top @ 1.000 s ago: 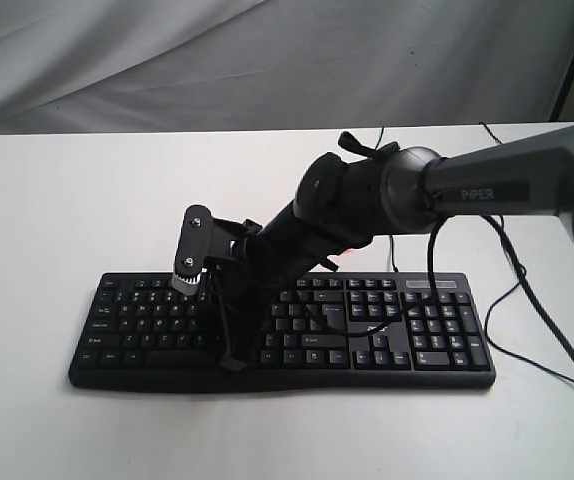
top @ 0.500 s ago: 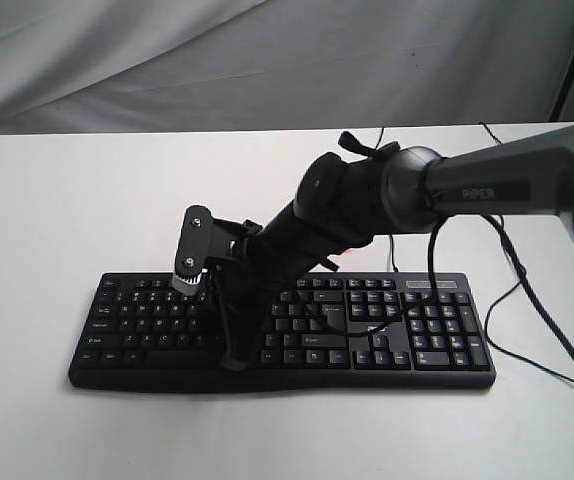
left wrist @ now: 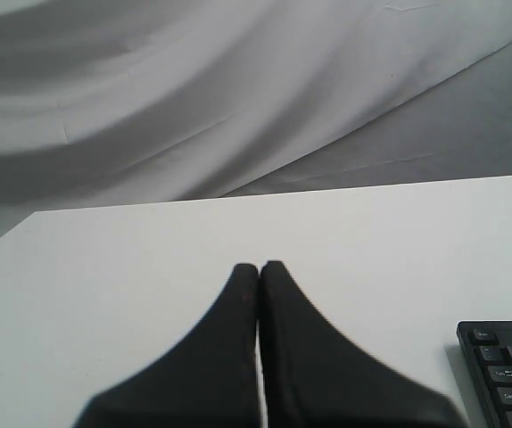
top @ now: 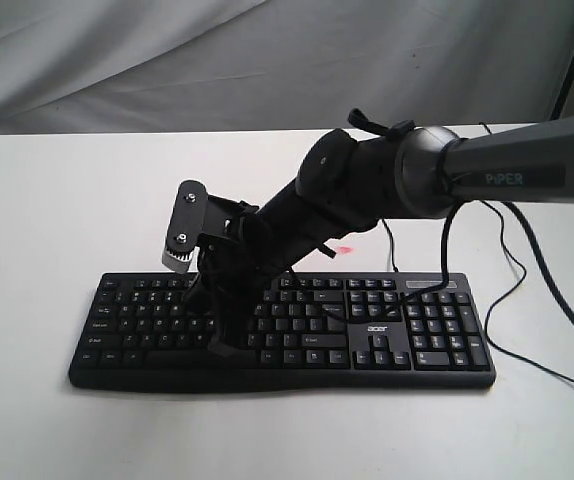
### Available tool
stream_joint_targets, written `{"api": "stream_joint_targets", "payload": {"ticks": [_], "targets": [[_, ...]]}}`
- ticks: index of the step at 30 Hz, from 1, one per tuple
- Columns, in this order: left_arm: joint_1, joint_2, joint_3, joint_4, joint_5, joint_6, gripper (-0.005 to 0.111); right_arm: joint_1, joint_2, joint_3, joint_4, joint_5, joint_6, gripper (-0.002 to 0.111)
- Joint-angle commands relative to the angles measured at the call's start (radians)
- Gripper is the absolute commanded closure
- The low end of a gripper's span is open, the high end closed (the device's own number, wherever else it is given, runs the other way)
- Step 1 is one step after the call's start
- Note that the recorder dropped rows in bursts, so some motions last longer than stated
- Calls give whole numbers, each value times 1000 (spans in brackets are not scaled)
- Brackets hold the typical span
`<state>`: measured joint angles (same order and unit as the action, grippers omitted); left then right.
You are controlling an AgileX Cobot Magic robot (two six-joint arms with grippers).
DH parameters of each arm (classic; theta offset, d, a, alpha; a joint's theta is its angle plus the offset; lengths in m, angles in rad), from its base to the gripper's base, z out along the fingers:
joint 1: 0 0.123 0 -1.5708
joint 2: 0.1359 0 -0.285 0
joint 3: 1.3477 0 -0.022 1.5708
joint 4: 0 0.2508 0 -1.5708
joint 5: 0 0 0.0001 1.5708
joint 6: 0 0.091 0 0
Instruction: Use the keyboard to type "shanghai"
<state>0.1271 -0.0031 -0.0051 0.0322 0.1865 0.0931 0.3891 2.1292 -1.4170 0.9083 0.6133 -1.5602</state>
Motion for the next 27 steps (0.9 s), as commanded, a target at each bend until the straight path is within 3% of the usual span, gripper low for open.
{"api": "stream_joint_targets", "payload": {"ticks": [1,27], "targets": [[-4,3,5,-1,-6,-3,106,22,-10,1,36,-1,-6,108],[-4,3,5,-1,-6,-3,106,168,-7,-24,47,-117,50,108]]}}
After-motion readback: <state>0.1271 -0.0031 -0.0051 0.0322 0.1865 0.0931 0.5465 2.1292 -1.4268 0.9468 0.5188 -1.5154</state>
